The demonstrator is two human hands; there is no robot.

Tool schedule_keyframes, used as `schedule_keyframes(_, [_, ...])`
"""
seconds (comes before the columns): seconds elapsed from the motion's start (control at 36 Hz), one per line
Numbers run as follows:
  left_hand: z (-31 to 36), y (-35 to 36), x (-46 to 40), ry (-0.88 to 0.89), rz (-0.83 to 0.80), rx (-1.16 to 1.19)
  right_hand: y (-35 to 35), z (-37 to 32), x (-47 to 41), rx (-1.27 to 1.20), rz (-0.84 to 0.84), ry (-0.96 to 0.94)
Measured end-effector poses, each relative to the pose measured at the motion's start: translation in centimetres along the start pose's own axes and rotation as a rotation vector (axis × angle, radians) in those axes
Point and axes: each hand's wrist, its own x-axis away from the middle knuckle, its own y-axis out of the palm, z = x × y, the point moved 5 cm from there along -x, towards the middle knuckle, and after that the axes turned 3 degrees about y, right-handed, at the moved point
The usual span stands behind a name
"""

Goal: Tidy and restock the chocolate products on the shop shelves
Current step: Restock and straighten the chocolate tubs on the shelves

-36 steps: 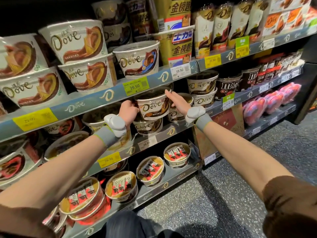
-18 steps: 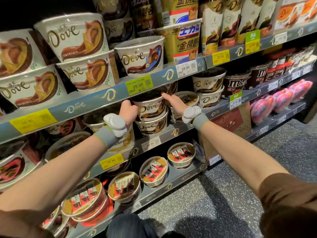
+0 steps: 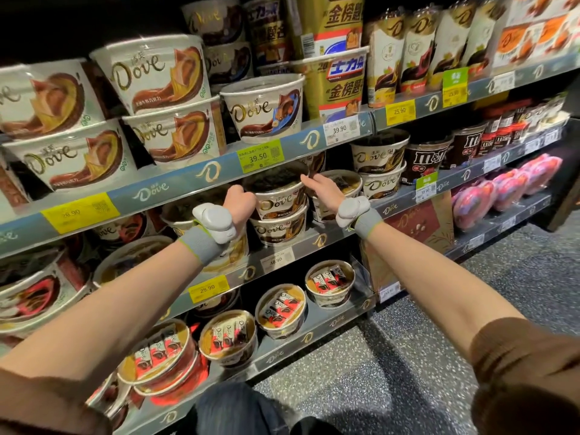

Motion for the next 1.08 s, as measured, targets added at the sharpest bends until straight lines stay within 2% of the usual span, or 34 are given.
schedule_keyframes(0.08, [2.3,-0.2,3.5,-0.015,-0.003,0.001,-0.1,0.7,-0.3,0.004,0.007,-0.002])
schedule_keyframes(0.17, [2.6,-0.2,4.3,0.005,-0.013,0.037,-0.2,-1.7,3.3,-0.013,0.038,-0.04])
schedule_keyframes(0.28, [2.6,-0.6,5.7,0.035,-0.008,0.056,-0.3,-2.1,5.4,0.001,0.045,-0.092])
schedule_keyframes(0.33, [2.8,-0.7,6.1,0.066,0.005,0.064,-0.5,-1.7,5.9,0.043,0.102,-0.11])
schedule_keyframes(0.44, [1.8,-1.5,8.0,0.051,0.043,0.185,-0.2,-0.5,7.7,0.028,0.229,-0.092])
schedule_keyframes(0.61, [-2.4,-3.9,11.0,-0.007,0.105,0.231,3.0,1.8,10.6,0.024,0.213,-0.069])
schedule_keyframes(0.72, [-6.9,-6.1,13.8,-0.081,0.12,0.206,7.3,3.5,12.9,0.0,0.066,-0.06])
schedule_keyframes(0.89, [-15.0,-11.1,19.6,-0.238,0.254,0.113,16.2,4.7,16.2,0.088,-0.116,-0.078])
schedule_keyframes(1.08, [-21.1,-18.5,26.7,-0.355,0.417,0.017,26.3,2.5,19.6,0.144,-0.308,-0.236])
